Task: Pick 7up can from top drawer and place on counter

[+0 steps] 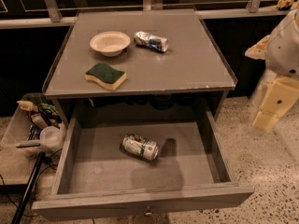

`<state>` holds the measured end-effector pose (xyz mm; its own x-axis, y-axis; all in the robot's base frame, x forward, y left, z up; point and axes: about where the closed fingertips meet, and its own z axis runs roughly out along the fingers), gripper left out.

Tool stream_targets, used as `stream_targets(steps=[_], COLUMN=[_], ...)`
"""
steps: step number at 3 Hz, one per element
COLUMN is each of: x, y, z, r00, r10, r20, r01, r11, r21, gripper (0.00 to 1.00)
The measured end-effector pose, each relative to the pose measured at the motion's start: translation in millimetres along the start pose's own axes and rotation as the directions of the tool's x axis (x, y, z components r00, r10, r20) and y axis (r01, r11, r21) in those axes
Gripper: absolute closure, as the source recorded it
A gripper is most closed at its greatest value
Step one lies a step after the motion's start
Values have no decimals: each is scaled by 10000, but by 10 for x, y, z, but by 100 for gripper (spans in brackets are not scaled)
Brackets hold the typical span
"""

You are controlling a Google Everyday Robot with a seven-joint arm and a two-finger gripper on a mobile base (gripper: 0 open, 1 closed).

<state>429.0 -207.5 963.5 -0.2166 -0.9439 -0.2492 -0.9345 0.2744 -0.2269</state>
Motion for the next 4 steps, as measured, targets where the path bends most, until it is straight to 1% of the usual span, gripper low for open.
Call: stream_targets(steps=[1,2,3,4], x=[-154,-306,-451,-692], y=[222,360,357,341], z=[228,500,720,981], r00=[9968,9798,9357,9086], r10=[12,393,1071,1260], r20=[799,1958,3361,3982], r01=[15,-290,-956,-1273], r11=[9994,9981,9941,9916], r21=[-343,-550,-505,-233], gripper=[0,0,0,0])
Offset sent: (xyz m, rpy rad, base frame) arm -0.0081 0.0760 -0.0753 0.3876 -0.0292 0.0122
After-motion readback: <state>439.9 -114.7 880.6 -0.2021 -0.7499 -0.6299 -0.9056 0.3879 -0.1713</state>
